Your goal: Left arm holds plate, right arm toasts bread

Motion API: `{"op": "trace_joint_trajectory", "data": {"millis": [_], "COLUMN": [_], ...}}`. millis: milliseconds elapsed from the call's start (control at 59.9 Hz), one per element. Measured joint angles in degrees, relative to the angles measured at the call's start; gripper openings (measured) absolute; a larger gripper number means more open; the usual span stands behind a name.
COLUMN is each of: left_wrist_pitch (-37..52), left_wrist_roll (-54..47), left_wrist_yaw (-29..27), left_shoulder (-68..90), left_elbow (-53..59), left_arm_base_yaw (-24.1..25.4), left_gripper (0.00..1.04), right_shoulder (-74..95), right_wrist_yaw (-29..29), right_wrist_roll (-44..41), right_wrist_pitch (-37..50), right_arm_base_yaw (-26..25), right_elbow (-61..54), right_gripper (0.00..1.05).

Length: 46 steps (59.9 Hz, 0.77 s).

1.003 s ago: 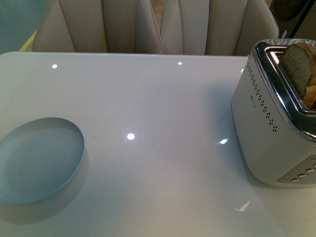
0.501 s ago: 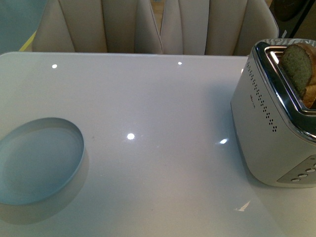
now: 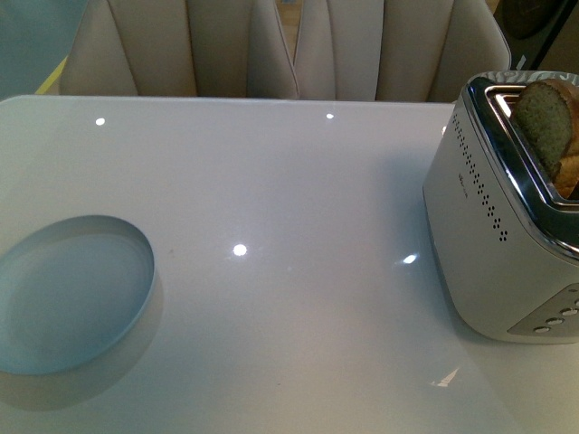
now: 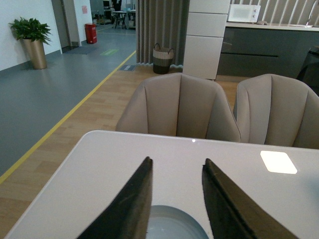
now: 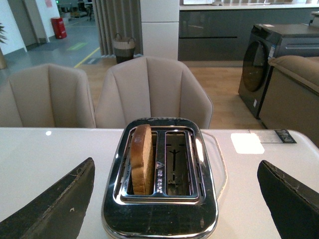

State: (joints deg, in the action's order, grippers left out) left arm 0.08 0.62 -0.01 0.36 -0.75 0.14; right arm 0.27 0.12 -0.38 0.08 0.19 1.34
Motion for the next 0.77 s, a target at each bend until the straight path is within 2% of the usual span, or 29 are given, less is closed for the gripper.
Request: {"op": "trace_joint_trajectory", "data": {"millis": [217,769], "left_wrist_pitch": [0.00,0.00], "left_wrist_roll": [-0.02,-0.11], "left_wrist_yaw": [0.00,0.00], "left_shoulder": [0.00,0.00], "left_elbow": [0.00,0.00], "left_arm_base_yaw": [0.00,0.00], "left_gripper": [0.99,0.98], "right_shoulder": [0.00,0.00], "right_wrist_yaw": [0.00,0.00], "right_wrist_roll": [-0.02,-0.02], "right_wrist_pitch": [0.00,0.00], "right_arm_base_yaw": [0.00,0.00], "right_elbow": [0.00,0.00], "right_gripper": [0.96,0.96]}}
